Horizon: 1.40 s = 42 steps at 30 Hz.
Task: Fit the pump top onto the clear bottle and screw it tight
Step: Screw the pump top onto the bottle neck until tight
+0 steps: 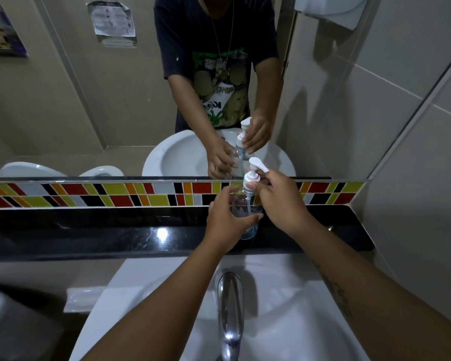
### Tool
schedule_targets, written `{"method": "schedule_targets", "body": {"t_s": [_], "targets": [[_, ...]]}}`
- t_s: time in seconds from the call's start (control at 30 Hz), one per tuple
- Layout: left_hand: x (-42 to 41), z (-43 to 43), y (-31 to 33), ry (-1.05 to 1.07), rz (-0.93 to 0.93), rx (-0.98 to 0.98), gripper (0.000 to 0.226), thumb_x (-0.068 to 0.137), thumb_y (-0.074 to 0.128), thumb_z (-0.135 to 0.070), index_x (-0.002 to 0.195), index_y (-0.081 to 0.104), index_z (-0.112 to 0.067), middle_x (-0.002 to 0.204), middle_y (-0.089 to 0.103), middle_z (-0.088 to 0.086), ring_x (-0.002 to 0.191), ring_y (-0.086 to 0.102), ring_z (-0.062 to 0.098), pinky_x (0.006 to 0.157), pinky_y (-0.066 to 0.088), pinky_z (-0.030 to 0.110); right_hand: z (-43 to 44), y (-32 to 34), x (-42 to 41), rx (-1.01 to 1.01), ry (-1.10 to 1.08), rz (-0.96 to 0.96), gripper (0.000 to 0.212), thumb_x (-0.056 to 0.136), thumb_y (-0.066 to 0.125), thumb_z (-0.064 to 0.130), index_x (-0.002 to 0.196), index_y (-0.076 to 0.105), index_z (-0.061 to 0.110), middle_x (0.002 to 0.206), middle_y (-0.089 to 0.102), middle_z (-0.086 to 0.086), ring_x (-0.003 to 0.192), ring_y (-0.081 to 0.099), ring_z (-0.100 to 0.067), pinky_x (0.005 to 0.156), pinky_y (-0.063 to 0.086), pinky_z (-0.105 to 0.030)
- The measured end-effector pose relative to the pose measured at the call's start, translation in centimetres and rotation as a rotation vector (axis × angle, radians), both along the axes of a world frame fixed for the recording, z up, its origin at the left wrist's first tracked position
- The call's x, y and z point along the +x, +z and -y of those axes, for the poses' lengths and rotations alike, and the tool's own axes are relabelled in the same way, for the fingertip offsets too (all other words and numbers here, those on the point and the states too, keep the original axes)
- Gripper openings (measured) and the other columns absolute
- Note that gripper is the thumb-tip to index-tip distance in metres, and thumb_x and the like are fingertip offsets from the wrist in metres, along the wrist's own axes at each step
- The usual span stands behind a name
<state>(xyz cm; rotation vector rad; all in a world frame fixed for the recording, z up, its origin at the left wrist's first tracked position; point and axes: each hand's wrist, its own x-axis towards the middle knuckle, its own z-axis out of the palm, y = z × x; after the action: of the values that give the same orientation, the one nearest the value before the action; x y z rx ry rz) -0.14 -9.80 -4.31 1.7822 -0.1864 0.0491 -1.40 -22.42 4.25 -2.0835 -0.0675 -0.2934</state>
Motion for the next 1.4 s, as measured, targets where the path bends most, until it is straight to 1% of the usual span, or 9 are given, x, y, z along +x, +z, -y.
{"method": "schedule_targets", "body": {"t_s": [0.17,0.33,0.47,0.57,0.63,0.77,0.87,1.0,1.4], "targets": [[-0.2,0.9,-0.5,0.121,0.067,0.068,0.068,0.067,0.091,-0.032,0.123,0.052,-0.034,0.107,0.046,-0.029,0.116,0.048,0.017,0.088,0.054,0.038,-0.3,-0.4,0.1,-0.026,-0.029,0.030,0.029,0.094,0.057,0.007,0.123,0.059,0.010,0.105,0.065,-0.003,0.090,0.059,-0.009,0.065,0.040,0.000],[0.1,0.1,-0.2,0.051,0.048,0.120,0.080,0.059,0.094,-0.043,0.125,0.050,-0.034,0.116,0.051,-0.017,0.120,0.042,0.016,0.089,0.048,0.031,0.3,-0.1,0.1,0.034,0.024,-0.038,0.031,0.094,0.059,0.014,0.124,0.058,0.017,0.109,0.067,0.002,0.098,0.060,-0.008,0.073,0.043,-0.009],[1.1,-1.6,1.0,-0.100,0.055,0.174,0.089,0.062,0.093,-0.045,0.135,0.043,-0.040,0.137,0.046,-0.017,0.124,0.042,0.009,0.094,0.045,0.026,0.8,0.3,0.0,0.110,0.094,-0.082,0.033,0.092,0.061,0.016,0.125,0.058,0.022,0.098,0.067,0.019,0.090,0.060,0.013,0.070,0.043,-0.003],[1.5,-2.5,2.0,-0.230,0.001,0.144,0.073,0.070,0.089,-0.041,0.129,0.047,-0.048,0.121,0.053,-0.032,0.110,0.053,-0.010,0.070,0.047,0.003,0.8,0.2,-0.2,0.150,0.107,-0.070,0.033,0.090,0.065,0.017,0.121,0.060,0.025,0.103,0.069,0.015,0.097,0.062,0.006,0.081,0.048,-0.012],[1.7,-2.8,2.2,-0.263,-0.014,0.157,0.071,0.073,0.088,-0.040,0.131,0.048,-0.046,0.121,0.055,-0.030,0.106,0.053,-0.013,0.069,0.047,0.007,1.2,0.7,-0.4,0.118,0.127,-0.072,0.041,0.088,0.068,0.018,0.127,0.057,0.025,0.116,0.066,0.012,0.106,0.059,0.002,0.089,0.048,-0.020],[2.2,-3.2,2.4,-0.316,-0.057,0.160,0.074,0.075,0.086,-0.038,0.137,0.046,-0.043,0.121,0.054,-0.028,0.100,0.053,-0.019,0.065,0.047,0.004,3.2,2.9,-0.5,-0.145,0.152,0.048,0.064,0.089,0.065,0.012,0.143,0.037,0.034,0.136,0.048,0.012,0.123,0.042,-0.002,0.099,0.035,-0.022],[2.3,-3.5,2.6,-0.330,-0.079,0.151,0.075,0.074,0.088,-0.039,0.136,0.046,-0.046,0.113,0.053,-0.035,0.094,0.051,-0.030,0.062,0.043,-0.003,4.0,4.8,-0.3,-0.421,0.243,0.194,0.054,0.092,0.060,0.008,0.138,0.046,0.032,0.132,0.049,0.014,0.119,0.038,0.001,0.094,0.025,-0.010],[2.5,-3.5,2.7,-0.335,-0.101,0.148,0.072,0.071,0.088,-0.043,0.130,0.048,-0.052,0.116,0.054,-0.034,0.100,0.052,-0.018,0.067,0.046,0.007,4.0,6.2,0.6,-0.618,0.299,0.305,0.033,0.090,0.062,0.005,0.121,0.065,0.014,0.123,0.066,-0.005,0.115,0.053,-0.022,0.096,0.036,-0.026],[1.5,-2.4,1.9,-0.200,-0.048,0.107,0.069,0.072,0.089,-0.035,0.123,0.046,-0.050,0.113,0.053,-0.032,0.104,0.052,-0.010,0.073,0.043,0.011,2.7,6.0,0.8,-0.702,0.268,0.521,0.025,0.078,0.070,-0.006,0.103,0.072,-0.002,0.098,0.074,-0.018,0.090,0.066,-0.036,0.077,0.054,-0.044]]}}
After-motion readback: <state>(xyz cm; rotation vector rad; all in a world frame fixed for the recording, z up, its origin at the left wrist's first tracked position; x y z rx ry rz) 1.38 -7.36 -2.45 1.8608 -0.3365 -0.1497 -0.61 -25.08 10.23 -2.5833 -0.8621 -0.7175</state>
